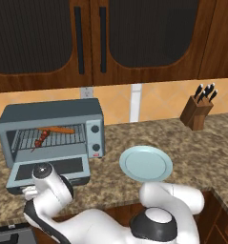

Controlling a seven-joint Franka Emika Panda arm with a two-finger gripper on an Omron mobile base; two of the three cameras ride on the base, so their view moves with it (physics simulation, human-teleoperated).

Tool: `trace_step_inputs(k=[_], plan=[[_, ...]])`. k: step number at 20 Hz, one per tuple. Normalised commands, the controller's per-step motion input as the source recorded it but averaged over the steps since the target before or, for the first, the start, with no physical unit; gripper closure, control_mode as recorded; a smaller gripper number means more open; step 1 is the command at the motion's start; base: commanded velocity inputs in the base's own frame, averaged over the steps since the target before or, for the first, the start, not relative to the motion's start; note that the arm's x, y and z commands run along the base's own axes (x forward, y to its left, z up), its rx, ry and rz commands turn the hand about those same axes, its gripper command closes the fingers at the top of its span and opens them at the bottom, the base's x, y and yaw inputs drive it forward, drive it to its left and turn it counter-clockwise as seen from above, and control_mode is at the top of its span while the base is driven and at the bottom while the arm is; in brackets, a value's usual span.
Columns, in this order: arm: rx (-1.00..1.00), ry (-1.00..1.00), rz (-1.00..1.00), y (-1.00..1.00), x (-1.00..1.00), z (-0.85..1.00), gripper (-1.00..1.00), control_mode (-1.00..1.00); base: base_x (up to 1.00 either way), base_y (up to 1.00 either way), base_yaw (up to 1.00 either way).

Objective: Pick up the kebab skewer and baguette bread, and place them inside the toaster oven. Close the toaster oven door and start by setting the timer.

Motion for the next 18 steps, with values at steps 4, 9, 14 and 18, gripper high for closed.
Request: trace_step_inputs(k=[4, 9, 14, 18], plan=[[0.00, -0.15, 0.00, -0.41, 0.19, 0.00, -1.00, -1.00, 0.00, 0.00, 0.00], [0.00, -0.19, 0.00, -0.34, 0.20, 0.10, -1.00, -1.00, 0.00, 0.00, 0.00], [0.00, -0.13, 0.00, -0.31, 0.26, 0.40, -1.00, -1.00, 0.00, 0.00, 0.00], [0.04, -0.03, 0.00, -0.21, 0.30, 0.65, -1.00, -1.00, 0.00, 0.00, 0.00]])
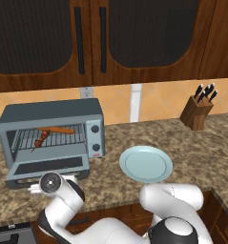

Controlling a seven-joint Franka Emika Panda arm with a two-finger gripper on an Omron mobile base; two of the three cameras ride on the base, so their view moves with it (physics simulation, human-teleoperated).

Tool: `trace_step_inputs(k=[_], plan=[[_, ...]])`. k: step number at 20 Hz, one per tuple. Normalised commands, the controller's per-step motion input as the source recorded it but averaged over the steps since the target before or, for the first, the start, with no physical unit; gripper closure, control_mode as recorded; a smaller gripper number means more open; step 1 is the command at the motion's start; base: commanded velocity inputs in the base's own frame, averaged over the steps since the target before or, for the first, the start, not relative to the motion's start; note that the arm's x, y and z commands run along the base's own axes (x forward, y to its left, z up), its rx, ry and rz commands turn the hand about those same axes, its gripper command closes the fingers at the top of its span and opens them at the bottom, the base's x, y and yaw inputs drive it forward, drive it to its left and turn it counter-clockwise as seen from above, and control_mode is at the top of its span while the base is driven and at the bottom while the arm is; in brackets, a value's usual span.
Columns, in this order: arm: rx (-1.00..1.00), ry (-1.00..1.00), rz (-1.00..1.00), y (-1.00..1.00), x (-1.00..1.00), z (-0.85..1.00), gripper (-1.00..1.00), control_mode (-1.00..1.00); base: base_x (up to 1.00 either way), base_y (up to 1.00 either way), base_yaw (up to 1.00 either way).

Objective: Pick up the kebab skewer and baguette bread, and place them inside the toaster oven. Close the toaster oven door and start by setting the timer.

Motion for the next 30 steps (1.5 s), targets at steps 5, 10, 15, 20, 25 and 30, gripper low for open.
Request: trace_step_inputs(k=[5, 10, 15, 20, 25, 30], plan=[[0.06, 0.00, 0.00, -0.21, 0.25, 0.61, -1.00, -1.00, 0.00, 0.00, 0.00], [0.07, 0.00, 0.00, -0.17, 0.24, 0.17, -1.00, -1.00, 0.00, 0.00, 0.00], [0.08, 0.00, 0.00, -0.14, 0.37, 0.10, -1.00, -1.00, 0.00, 0.00, 0.00], [0.03, 0.00, -0.01, -0.16, 0.67, 0.28, -1.00, -1.00, 0.00, 0.00, 0.00], [0.01, 0.00, -0.01, -0.22, 0.80, 0.34, -1.00, -1.00, 0.00, 0.00, 0.00], [0.00, 0.00, -0.01, -0.23, 0.83, 0.11, -1.00, -1.00, 0.00, 0.00, 0.00]])
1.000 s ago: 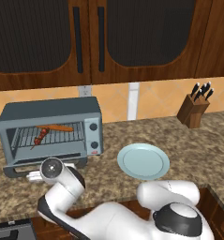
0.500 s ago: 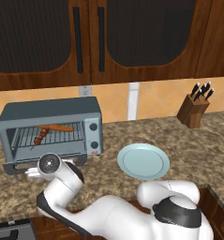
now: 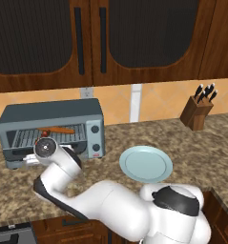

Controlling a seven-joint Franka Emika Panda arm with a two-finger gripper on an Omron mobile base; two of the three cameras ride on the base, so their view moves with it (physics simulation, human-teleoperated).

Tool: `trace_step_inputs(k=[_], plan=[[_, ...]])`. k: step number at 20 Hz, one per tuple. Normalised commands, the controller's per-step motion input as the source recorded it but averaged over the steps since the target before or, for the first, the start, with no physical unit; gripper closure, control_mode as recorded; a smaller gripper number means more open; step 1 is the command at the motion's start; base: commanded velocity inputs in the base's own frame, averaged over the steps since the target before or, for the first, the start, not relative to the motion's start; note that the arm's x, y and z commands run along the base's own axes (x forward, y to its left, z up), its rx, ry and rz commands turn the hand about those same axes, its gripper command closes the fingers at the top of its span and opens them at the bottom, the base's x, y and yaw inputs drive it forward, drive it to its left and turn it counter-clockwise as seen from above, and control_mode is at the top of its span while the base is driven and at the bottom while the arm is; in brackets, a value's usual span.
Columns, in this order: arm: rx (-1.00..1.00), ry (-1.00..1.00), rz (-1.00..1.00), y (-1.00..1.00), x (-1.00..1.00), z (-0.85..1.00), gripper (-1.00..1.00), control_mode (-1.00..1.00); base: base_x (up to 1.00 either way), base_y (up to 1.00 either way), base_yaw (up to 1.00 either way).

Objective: Pick up the kebab skewer and baguette bread, and place them inside the toaster oven. Close the toaster oven door and start by setting the timer.

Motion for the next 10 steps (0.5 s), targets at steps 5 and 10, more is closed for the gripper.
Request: trace_step_inputs(k=[5, 10], plan=[[0.01, 0.00, -0.01, -0.13, 0.65, 0.00, -1.00, -1.00, 0.00, 0.00, 0.00], [0.05, 0.03, -0.02, -0.18, 0.67, 0.00, -1.00, -1.00, 0.00, 0.00, 0.00]])
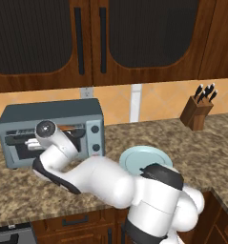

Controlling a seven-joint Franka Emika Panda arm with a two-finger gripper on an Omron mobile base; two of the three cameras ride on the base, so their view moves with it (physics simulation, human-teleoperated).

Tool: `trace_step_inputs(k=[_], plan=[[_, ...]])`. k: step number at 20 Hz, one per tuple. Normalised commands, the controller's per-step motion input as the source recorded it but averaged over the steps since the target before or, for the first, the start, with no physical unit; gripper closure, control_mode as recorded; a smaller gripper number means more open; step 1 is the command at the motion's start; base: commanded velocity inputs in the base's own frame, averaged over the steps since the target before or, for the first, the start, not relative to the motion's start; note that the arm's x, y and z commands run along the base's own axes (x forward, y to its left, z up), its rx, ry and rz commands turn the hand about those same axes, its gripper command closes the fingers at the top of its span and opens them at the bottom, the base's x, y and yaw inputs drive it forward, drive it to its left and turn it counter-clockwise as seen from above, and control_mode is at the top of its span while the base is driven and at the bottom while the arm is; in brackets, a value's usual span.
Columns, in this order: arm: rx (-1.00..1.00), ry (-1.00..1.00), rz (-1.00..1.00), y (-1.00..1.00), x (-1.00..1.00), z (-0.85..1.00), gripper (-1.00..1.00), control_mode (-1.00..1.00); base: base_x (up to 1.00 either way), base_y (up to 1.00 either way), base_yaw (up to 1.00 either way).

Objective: Pick up the kebab skewer and baguette bread, and place them inside the toaster oven. Close the toaster oven door and start by setting the timer.

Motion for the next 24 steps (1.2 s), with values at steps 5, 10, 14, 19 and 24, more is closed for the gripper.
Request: trace_step_inputs(k=[5, 10, 14, 19, 24], plan=[[0.05, 0.01, -0.01, -0.15, 0.65, 0.01, -1.00, -1.00, 0.00, 0.00, 0.00], [0.05, 0.01, -0.01, -0.08, 0.23, 0.02, -1.00, -1.00, 0.00, 0.00, 0.00], [0.04, 0.02, -0.01, -0.09, 0.16, 0.00, -1.00, -1.00, 0.00, 0.00, 0.00], [0.03, 0.01, -0.02, -0.08, 0.09, 0.00, -1.00, -1.00, 0.00, 0.00, 0.00], [0.04, 0.03, -0.02, 0.00, 0.00, 0.03, -1.00, -1.00, 0.00, 0.00, 0.00]])
